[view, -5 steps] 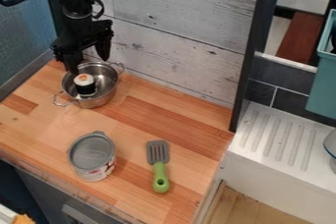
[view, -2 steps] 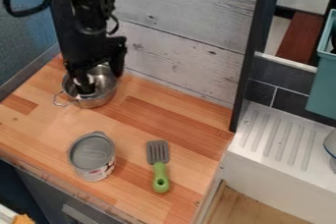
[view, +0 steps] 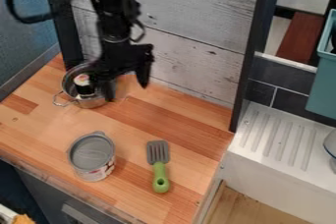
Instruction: Move the spatula to the right side of the silver pot
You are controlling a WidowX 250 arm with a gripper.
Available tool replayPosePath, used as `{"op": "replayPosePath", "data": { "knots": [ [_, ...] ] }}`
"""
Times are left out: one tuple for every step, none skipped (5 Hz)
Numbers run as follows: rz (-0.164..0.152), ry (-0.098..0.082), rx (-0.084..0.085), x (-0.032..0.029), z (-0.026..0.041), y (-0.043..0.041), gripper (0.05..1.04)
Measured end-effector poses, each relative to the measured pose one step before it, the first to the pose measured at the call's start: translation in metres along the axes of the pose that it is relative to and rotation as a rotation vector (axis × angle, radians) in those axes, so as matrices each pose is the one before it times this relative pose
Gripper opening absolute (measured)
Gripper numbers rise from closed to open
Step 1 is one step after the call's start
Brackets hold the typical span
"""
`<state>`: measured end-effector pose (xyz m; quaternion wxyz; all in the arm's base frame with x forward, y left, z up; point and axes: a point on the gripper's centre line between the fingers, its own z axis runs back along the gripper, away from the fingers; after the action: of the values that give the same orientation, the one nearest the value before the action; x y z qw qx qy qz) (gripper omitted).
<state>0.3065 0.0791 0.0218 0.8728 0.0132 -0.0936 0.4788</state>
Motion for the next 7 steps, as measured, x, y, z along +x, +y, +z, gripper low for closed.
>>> {"op": "replayPosePath", "data": {
  "knots": [
    [-0.0678,-0.0047,0.0207,-0.03193,-0.00322,-0.01523,1.001],
    [-0.0765,0.0373,0.053,-0.03539,-0.01787,-0.01006,1.001],
    [-0.0525,0.001,0.0002,-0.02501,-0.00809,-0.00506,1.001],
    [-0.0603,0.0148,0.0376,-0.02354,-0.01426,-0.00048,1.001],
    [-0.0272,0.0037,0.0423,-0.01333,-0.01031,-0.00068,1.001],
    [-0.0067,-0.0017,0.0367,-0.00454,-0.00895,0.0057,1.001],
    [-0.0199,-0.0206,0.0103,0.00197,-0.00129,-0.0013,0.947]
  ]
}}
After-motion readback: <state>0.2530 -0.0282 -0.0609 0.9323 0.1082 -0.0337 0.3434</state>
